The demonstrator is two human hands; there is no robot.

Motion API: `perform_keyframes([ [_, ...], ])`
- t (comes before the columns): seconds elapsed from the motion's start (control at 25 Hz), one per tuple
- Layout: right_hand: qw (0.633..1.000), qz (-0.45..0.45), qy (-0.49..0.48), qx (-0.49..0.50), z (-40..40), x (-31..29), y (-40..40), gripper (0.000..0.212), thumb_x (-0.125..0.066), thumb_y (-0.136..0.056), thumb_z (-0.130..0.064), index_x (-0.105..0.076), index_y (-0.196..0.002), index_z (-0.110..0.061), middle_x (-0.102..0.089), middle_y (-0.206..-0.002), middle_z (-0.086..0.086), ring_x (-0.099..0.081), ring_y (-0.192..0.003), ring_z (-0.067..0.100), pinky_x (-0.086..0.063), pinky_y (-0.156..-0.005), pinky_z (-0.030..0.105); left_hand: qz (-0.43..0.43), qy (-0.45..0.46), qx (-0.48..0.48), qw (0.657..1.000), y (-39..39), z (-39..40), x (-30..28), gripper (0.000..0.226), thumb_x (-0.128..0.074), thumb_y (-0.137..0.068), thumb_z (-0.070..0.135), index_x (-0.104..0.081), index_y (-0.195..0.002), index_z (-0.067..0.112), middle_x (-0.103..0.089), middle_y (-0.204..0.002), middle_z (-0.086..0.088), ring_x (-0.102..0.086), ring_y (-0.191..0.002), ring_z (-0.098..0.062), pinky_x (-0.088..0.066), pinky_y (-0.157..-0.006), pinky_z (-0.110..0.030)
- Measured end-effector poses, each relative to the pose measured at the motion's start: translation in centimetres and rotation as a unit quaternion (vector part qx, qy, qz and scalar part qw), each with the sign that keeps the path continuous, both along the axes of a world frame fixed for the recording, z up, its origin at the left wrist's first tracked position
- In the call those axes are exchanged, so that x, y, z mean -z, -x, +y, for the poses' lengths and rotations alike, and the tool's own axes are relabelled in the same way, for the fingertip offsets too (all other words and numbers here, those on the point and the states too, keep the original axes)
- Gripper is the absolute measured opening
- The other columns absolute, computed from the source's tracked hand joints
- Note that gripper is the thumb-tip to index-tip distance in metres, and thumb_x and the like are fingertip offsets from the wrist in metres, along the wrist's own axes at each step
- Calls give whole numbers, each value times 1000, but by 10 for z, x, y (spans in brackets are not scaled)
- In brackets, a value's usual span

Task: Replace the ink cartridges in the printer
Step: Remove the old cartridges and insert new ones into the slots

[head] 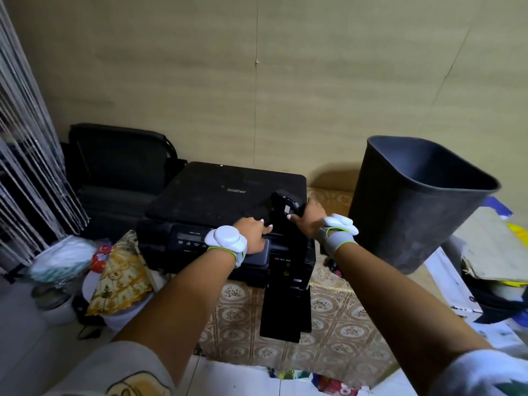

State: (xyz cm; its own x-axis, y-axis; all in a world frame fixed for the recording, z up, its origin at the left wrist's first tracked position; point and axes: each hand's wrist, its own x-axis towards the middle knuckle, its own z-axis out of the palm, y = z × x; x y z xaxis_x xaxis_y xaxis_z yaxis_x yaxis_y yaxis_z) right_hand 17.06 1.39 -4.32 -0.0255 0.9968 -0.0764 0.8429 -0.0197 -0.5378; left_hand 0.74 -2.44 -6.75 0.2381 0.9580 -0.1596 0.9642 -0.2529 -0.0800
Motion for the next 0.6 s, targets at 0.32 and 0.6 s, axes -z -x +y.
perform_keyframes([
  [0.32,995,27,28,88,-49,54,-27,68,-59,-83,-47,-38,-126,2,-45,-134,24,-42,-125,38,-35,-104,40,-7,-12,-18,1000,-7,-3,1,54,-45,-91,21,-39,-145,25,-40,-151,-12,-49,-129,-35,-47,-103,-38],
  [0.6,994,-6,47,96,-87,91,-29,69,-30,-74,-77,-36,-106,-16,-62,-116,16,-61,-101,38,-47,-80,42,-10,-14,-23,1000,-4,-1,3,53,-45,-90,24,-41,-143,28,-49,-145,-12,-53,-124,-35,-48,-101,-38],
])
